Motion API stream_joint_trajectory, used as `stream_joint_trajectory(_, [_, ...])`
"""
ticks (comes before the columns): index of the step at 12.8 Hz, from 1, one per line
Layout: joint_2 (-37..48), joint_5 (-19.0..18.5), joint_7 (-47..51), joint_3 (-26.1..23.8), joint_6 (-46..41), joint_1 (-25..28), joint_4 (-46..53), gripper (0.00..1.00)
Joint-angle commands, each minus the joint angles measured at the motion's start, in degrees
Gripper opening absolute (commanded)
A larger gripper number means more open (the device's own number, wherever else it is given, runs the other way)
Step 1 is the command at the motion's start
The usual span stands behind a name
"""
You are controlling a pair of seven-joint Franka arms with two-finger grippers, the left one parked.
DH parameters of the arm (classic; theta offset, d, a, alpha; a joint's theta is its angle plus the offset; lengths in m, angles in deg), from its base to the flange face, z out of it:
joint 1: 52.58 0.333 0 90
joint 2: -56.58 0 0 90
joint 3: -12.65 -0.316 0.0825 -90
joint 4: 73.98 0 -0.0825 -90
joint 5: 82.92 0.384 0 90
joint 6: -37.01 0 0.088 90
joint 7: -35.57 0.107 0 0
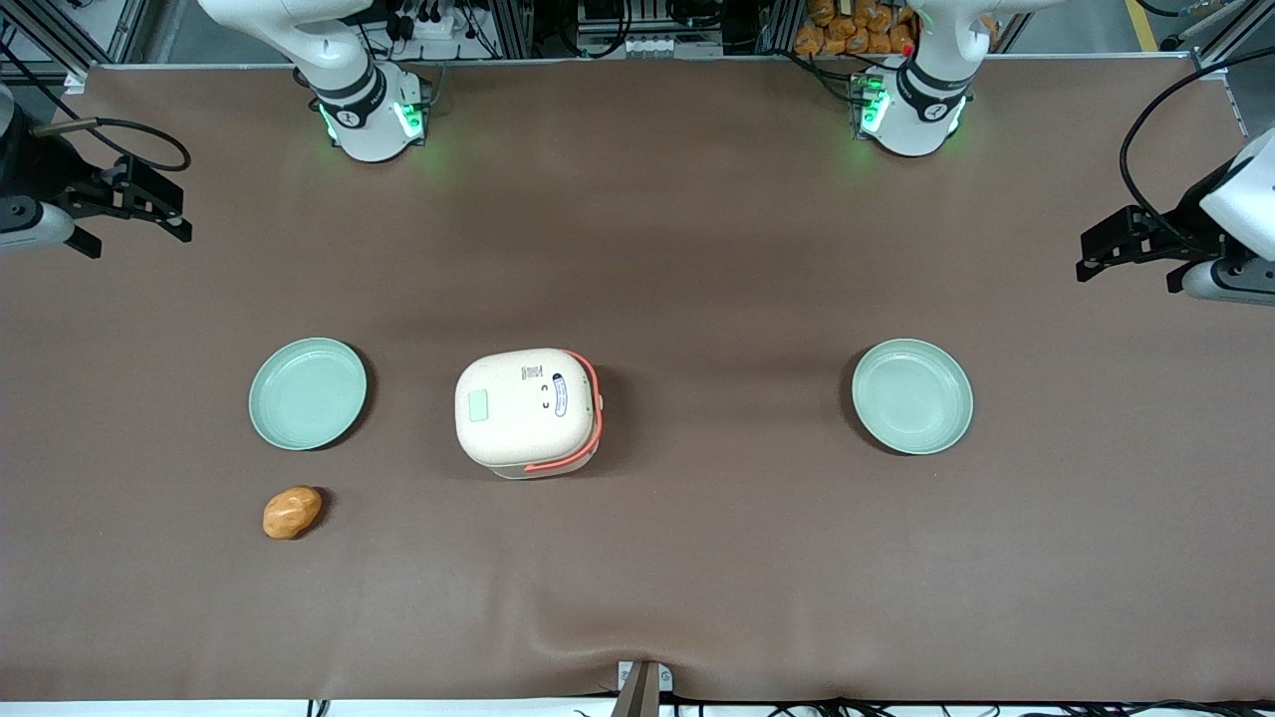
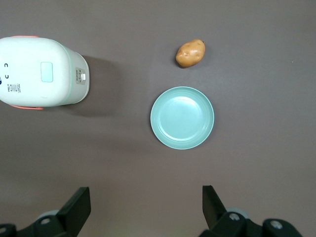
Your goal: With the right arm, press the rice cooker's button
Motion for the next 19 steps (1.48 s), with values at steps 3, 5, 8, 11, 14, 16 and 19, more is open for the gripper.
stream_joint_trajectory(3, [-0.90, 0.93, 1.00, 0.34, -0.42, 0.77, 1.84, 1.00])
stream_joint_trajectory(5, [-1.08, 1.01, 1.27, 0.34, -0.51, 0.77, 2.63, 1.00])
stream_joint_trajectory(8, [-1.08, 1.10, 1.35, 0.34, -0.42, 0.77, 2.63, 1.00])
stream_joint_trajectory(11, [-1.35, 1.19, 1.35, 0.25, -0.42, 0.77, 2.72, 1.00])
stream_joint_trajectory(14, [-1.35, 1.19, 1.27, 0.25, -0.42, 0.77, 2.72, 1.00])
stream_joint_trajectory(16, [-1.35, 1.19, 1.27, 0.25, -0.51, 0.77, 2.80, 1.00])
stream_joint_trajectory(19, [-1.35, 1.19, 1.27, 0.25, -0.42, 0.68, 2.80, 1.00])
